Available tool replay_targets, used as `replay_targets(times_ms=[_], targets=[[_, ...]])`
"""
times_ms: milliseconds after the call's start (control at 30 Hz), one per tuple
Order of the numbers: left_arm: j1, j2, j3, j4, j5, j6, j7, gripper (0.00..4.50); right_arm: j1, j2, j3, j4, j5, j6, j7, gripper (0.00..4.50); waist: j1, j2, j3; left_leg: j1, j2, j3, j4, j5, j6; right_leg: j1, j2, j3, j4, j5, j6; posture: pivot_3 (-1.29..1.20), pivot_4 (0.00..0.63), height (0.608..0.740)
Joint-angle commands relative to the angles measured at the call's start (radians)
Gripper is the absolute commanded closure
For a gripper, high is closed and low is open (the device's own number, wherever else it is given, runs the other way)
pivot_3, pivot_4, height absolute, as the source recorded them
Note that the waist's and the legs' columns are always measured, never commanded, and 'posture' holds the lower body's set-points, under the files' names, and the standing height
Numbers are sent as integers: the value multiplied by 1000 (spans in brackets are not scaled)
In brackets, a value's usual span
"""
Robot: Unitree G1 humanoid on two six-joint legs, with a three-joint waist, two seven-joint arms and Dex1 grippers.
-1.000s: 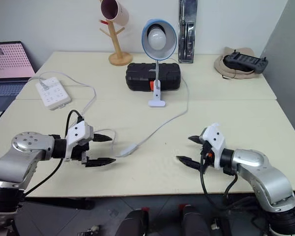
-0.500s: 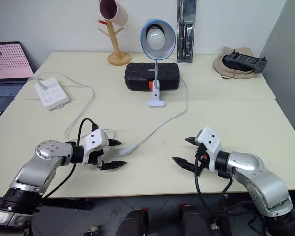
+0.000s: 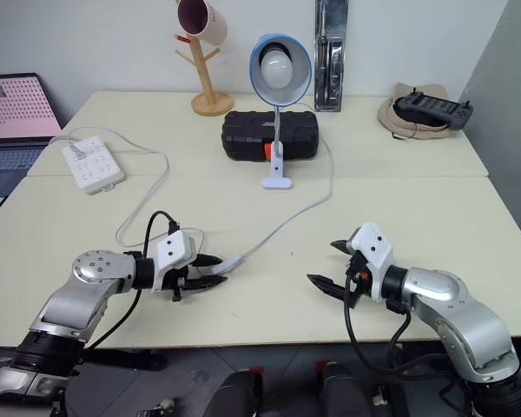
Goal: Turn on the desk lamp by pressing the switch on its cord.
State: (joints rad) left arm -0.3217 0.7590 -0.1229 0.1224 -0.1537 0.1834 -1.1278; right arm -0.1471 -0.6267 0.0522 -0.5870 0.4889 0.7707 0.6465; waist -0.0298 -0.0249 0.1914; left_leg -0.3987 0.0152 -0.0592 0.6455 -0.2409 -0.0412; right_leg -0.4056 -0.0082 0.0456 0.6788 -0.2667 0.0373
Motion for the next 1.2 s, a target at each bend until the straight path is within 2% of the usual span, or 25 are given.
replay_targets(times_ms=[33, 100, 267, 300, 400, 467, 567, 633, 700, 767, 833, 967, 1200], targets=[[-9, 3, 1, 13, 17, -17, 7, 3745, -16, -8, -29, -34, 11, -5, -6, 0, 0, 0, 0, 0, 0, 0, 0, 0, 0, 0, 0, 0, 0, 0, 0, 0, 150, 740], [-10, 6, 0, 16, 17, -19, 2, 4093, -16, -10, -32, -32, 12, -5, -5, 0, 0, 0, 0, 0, 0, 0, 0, 0, 0, 0, 0, 0, 0, 0, 0, 0, 150, 740], [-26, -3, 15, 10, -15, 42, 0, 4093, -16, -4, -35, -24, 18, -1, -10, 0, 0, 0, 0, 0, 0, 0, 0, 0, 0, 0, 0, 0, 0, 0, 0, 0, 150, 740], [-39, -12, 25, 0, -40, 92, 5, 4093, -16, 3, -39, -23, 25, 5, -15, 0, 0, 0, 0, 0, 0, 0, 0, 0, 0, 0, 0, 0, 0, 0, 0, 0, 150, 740], [-134, -76, 115, -80, -255, 474, 62, 4093, -14, 57, -74, -16, 86, 52, -52, 0, 2, 0, 0, -1, 0, -1, 1, 0, 0, 0, 0, -1, 0, 0, 0, 0, 150, 740], [-232, -146, 213, -118, -441, 749, 136, 4093, -30, 147, -147, 4, 207, 136, -119, 0, 3, -3, 1, -2, 0, -3, 2, 0, 0, 0, 0, -3, 0, 0, 0, 0, 150, 740], [-314, -245, 341, -140, -616, 999, 254, 4093, -57, 240, -216, 31, 334, 225, -191, 0, 0, -3, 1, -3, -1, -4, 2, 0, 0, 0, 0, -3, 1, 0, 0, 0, 150, 740], [-339, -294, 402, -146, -679, 1090, 325, 4093, -70, 268, -237, 42, 383, 258, -222, 0, -4, -3, 1, -2, -1, -4, 1, 0, 0, 1, -1, -2, 1, 0, 0, 0, 150, 740], [-356, -350, 447, -160, -744, 1175, 387, 4093, -101, 332, -283, 77, 517, 301, -283, 0, -12, -3, 1, -1, -1, -3, 0, 0, 0, 0, -1, -1, 1, 1, 0, 0, 150, 740], [-382, -415, 495, -157, -810, 1258, 448, 4093, -149, 393, -348, 147, 760, 315, -403, 0, -13, -3, 1, 0, 0, -4, 0, 0, 0, 0, 0, -2, 2, 1, -2, 0, 150, 740], [-405, -463, 532, -152, -856, 1319, 498, 4093, -182, 398, -381, 197, 983, 301, -505, 0, -12, -2, 2, -1, 0, -6, 0, 0, 0, 0, 1, -3, 3, 3, -5, 0, 150, 740], [-416, -520, 560, -168, -914, 1389, 560, 4093, -199, 326, -348, 222, 1270, 271, -616, 0, -10, -2, 2, -1, -1, -5, 1, 0, 0, 1, 0, -3, 2, 3, -4, 0, 150, 740], [-414, -555, 577, -181, -996, 1431, 632, 4093, -215, 250, -253, 227, 1395, 203, -702, 0, -10, -2, 2, -1, -1, -3, 0, 0, 0, 0, 0, -2, 0, 1, -1, 0, 150, 740]])
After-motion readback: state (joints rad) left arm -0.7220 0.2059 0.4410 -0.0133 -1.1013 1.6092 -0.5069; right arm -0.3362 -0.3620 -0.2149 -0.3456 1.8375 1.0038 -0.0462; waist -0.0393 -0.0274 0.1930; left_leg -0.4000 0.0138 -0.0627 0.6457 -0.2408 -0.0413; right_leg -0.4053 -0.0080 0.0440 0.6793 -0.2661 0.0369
